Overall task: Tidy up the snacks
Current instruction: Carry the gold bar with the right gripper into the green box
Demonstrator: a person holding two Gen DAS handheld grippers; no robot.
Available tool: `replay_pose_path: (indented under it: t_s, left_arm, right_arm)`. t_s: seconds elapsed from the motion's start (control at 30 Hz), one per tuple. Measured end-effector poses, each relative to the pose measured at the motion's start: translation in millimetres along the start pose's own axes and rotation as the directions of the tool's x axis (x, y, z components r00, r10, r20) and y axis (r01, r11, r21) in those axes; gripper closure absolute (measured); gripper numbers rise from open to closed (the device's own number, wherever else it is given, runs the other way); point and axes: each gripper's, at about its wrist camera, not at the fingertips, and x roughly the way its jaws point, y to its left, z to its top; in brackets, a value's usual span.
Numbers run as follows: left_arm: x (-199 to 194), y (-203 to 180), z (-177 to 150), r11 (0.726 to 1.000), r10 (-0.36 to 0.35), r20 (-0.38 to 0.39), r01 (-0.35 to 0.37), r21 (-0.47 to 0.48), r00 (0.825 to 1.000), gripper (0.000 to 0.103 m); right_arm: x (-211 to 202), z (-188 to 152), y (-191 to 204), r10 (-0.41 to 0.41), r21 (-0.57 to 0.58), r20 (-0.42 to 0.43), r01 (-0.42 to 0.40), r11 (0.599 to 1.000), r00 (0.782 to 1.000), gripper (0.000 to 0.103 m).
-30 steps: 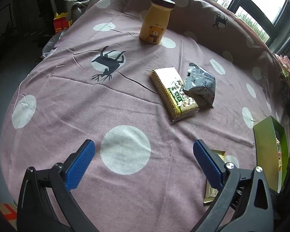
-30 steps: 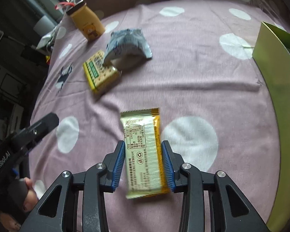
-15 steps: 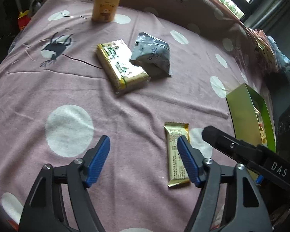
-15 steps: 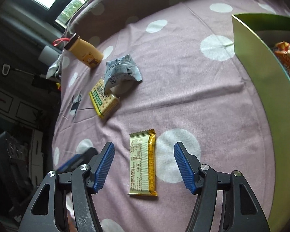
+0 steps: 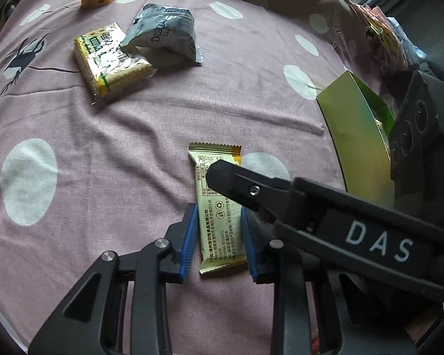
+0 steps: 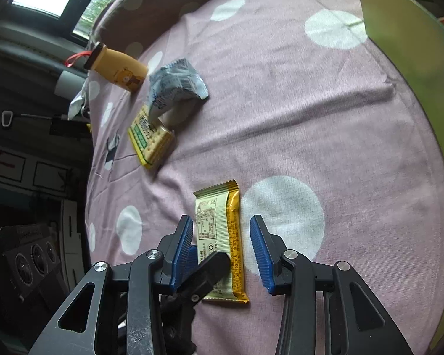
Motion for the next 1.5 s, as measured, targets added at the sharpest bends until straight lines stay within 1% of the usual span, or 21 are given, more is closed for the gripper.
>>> replay_pose_path:
  t_s: [0.1,0.13,0.17,0.23,0.3,0.37,0.47,0.53,0.6,0.67,0.73,0.8,0.83,0.93,1.0,1.1,1.17,1.3,1.5]
  left_arm:
    - [-1.9,-4.8,-1.7,1.000,0.019,0.011,-0.019,-0.006,1.000,0.076]
    - [-4.6,-7.3,-2.1,1.000,0.021,0.026,-0.021,-0.002,0.999,0.076]
    - [-8.9,-9.6,-2.8,1.000,0.012,0.048,-0.012,-0.002,0.999,0.077]
    - [-16.3,-14.4,-3.0,1.000,-0.022,0.079,0.021,0.017,0.997,0.077]
    - [-26.1,-20.9,-1.8,0.997,-0.067,0.119,0.063,0.041,0.991,0.077]
    - [-37.4,-29.9,-1.2,0.994,-0.095,0.176,0.084,0.069,0.980,0.078]
    - [-53.8,-47.6,-2.2,0.984,-0.148,0.252,0.118,0.130,0.956,0.077]
    - [-60.3,-62.0,-2.8,0.975,-0.181,0.280,0.134,0.179,0.943,0.078]
    - [-60.1,-75.3,-2.1,0.965,-0.217,0.292,0.158,0.211,0.931,0.078]
    - [-56.5,-90.1,-0.4,0.951,-0.258,0.281,0.192,0.242,0.924,0.078]
    - [-55.0,-104.8,1.5,0.936,-0.299,0.263,0.229,0.266,0.917,0.079]
    - [-55.3,-124.1,-1.8,0.922,-0.319,0.273,0.231,0.310,0.907,0.079]
    - [-54.4,-130.1,-3.3,0.917,-0.326,0.268,0.235,0.322,0.906,0.079]
    - [-48.4,-145.2,-1.5,0.898,-0.366,0.225,0.280,0.338,0.903,0.079]
    - [-45.2,-156.3,0.4,0.886,-0.378,0.211,0.286,0.364,0.902,0.079]
    - [-37.3,-166.7,1.4,0.872,-0.399,0.183,0.310,0.378,0.899,0.079]
    - [-30.2,-173.3,0.3,0.867,-0.406,0.162,0.323,0.378,0.899,0.079]
    - [-15.1,-182.5,3.1,0.863,-0.408,0.108,0.345,0.369,0.906,0.079]
    - [2.3,-198.8,5.0,0.861,-0.391,0.055,0.344,0.376,0.919,0.079]
  right_arm:
    - [-1.9,0.3,-2.4,0.019,0.016,-0.001,-0.019,1.000,1.000,0.060]
    - [-3.5,0.5,-2.1,0.019,0.021,-0.003,-0.019,1.000,1.000,0.061]
    - [-7.8,0.1,-1.1,0.022,0.016,0.015,-0.023,1.000,1.000,0.064]
    - [-19.1,-2.8,0.2,0.025,0.005,0.055,-0.026,1.000,0.998,0.065]
    - [-33.0,-5.1,2.7,0.012,-0.013,0.098,-0.011,1.000,0.995,0.065]
    - [-47.9,-4.8,6.0,0.013,-0.025,0.140,-0.010,1.000,0.990,0.065]
    - [-72.6,-5.2,7.6,0.075,-0.032,0.197,-0.070,0.997,0.978,0.065]
    - [-90.9,-7.6,8.0,0.087,-0.047,0.250,-0.078,0.996,0.964,0.065]
    - [-109.4,-11.2,7.5,0.073,-0.058,0.308,-0.058,0.997,0.949,0.065]
    - [-124.7,-13.3,4.1,0.054,-0.068,0.349,-0.032,0.997,0.935,0.065]
    - [-139.4,-14.5,-3.6,0.020,-0.037,0.389,-0.006,0.999,0.921,0.065]
    - [-156.0,-15.8,-13.4,0.005,-0.010,0.442,-0.001,1.000,0.897,0.065]
    - [-163.3,-17.0,-17.9,0.002,-0.009,0.460,0.003,1.000,0.888,0.065]
    - [-178.1,-14.9,-31.4,-0.013,-0.008,0.475,0.019,1.000,0.880,0.065]
    - [-185.8,-12.8,-39.8,-0.009,0.007,0.496,0.006,1.000,0.868,0.065]
    - [-196.4,-13.4,-52.0,-0.030,0.048,0.525,0.005,0.999,0.850,0.065]
    - [-198.4,-12.6,-57.1,-0.052,0.064,0.530,0.021,0.998,0.846,0.065]
    - [-197.8,-9.2,-71.8,-0.090,0.107,0.511,0.041,0.993,0.855,0.065]
    - [-199.4,-6.5,-94.0,-0.136,0.169,0.499,0.059,0.984,0.856,0.065]
